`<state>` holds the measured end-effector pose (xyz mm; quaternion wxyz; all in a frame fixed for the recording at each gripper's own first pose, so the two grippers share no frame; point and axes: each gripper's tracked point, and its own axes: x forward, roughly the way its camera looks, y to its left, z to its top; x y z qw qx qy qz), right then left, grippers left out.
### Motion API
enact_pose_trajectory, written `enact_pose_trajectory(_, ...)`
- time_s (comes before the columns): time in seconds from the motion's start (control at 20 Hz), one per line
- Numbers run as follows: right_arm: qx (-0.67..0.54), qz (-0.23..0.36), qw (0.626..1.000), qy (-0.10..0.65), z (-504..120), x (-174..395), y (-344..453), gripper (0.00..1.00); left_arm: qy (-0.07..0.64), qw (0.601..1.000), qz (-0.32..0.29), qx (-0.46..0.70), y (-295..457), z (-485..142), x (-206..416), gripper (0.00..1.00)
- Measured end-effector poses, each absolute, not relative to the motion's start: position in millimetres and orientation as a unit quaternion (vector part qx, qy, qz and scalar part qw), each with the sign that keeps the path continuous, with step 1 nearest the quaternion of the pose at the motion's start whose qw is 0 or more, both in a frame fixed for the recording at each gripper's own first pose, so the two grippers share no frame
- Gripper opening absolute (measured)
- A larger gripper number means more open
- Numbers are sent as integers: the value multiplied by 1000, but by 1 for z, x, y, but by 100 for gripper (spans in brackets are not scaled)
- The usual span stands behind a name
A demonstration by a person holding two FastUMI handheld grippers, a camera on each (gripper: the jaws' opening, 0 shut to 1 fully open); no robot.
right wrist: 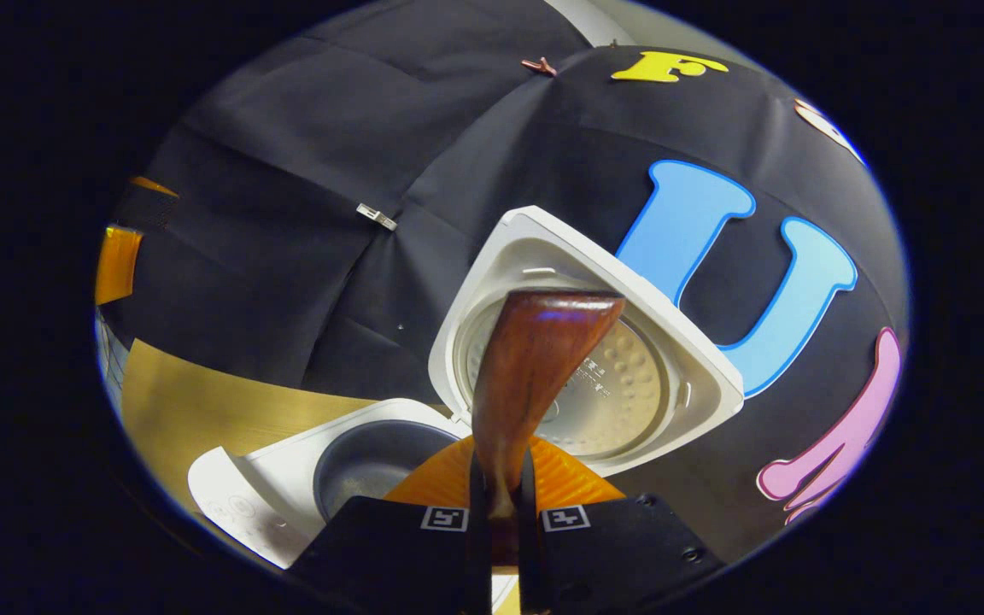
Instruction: Close the left gripper, press the button to open the rice cooker; take a wooden spoon from the chopstick holder with the right hand, scoop a spoonful of rice and pour it into the rice cooker, then put the wooden spoon back into the chopstick holder.
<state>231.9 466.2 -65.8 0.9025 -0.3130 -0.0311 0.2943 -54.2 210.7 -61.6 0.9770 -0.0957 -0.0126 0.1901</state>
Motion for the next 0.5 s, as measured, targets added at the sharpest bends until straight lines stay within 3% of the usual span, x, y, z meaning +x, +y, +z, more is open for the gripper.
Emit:
enact_pose_trajectory(0.2, -263, 299, 917, -3, -66, 233, 465, 17, -14, 977, 191, -94, 210, -60, -57, 95)
enact_pose_trajectory(0.5, 2, 283, 956, 80, -50, 250, 443, 16, -17, 977, 192, -92, 209, -55, -56, 95)
